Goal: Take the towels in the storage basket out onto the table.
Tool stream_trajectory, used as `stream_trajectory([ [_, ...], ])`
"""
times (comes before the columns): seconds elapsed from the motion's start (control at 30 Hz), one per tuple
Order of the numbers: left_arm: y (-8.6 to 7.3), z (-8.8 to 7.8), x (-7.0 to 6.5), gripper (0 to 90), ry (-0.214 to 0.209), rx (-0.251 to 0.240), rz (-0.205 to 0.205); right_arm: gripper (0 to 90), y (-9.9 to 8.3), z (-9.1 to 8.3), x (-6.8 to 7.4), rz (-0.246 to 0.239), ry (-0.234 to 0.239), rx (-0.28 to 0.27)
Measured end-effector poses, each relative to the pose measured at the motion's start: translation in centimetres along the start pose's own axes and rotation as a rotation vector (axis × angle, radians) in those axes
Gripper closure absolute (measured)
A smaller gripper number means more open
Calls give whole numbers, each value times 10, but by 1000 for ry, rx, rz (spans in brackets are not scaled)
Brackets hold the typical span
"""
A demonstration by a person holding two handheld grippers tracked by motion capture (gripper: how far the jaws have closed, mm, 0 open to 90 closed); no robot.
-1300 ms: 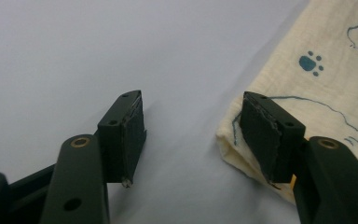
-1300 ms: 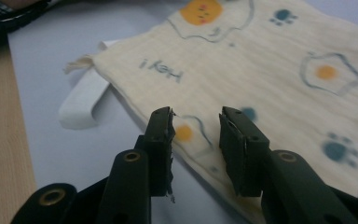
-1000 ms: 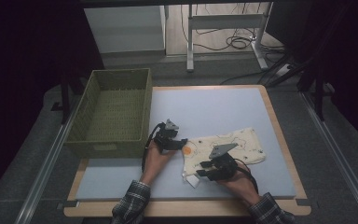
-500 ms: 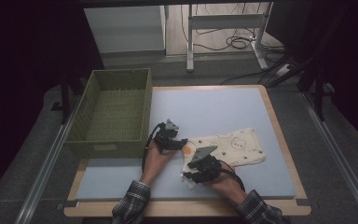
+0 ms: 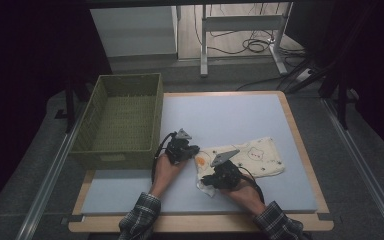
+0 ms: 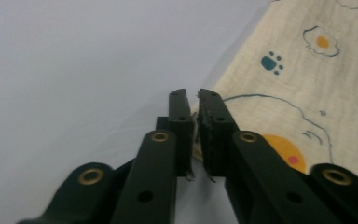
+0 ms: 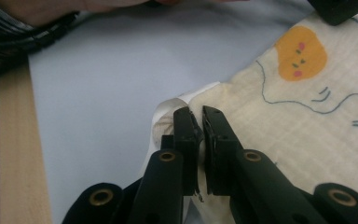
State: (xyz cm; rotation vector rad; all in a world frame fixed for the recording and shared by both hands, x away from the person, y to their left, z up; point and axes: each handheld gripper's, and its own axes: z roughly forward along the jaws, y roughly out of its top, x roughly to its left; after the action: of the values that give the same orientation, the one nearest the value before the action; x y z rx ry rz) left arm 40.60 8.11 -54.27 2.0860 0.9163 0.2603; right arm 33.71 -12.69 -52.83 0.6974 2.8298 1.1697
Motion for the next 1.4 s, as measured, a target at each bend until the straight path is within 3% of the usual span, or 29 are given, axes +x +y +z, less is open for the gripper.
stream_trajectory([
  [0.03, -1, -2, -1, 869, 20, -21, 4, 850, 0, 0, 0, 1, 2, -4],
  [0.2, -5, -13, 0, 874, 38, -69, -45, 850, 5, 6, 2, 4, 34, -29],
  [0.4, 4, -15, -5, 867, 59, -94, -31, 850, 11, -11, 3, 0, 31, -83],
  [0.6, 18, -8, -13, 864, 62, -103, 2, 849, 3, -29, -7, 34, 5, -117],
  [1.0, 43, 18, -29, 862, 33, -87, 75, 847, -25, -47, -24, 108, -46, -143],
  [1.4, 70, 41, -51, 867, 1, -105, 143, 847, -49, -76, -35, 163, -98, -190],
])
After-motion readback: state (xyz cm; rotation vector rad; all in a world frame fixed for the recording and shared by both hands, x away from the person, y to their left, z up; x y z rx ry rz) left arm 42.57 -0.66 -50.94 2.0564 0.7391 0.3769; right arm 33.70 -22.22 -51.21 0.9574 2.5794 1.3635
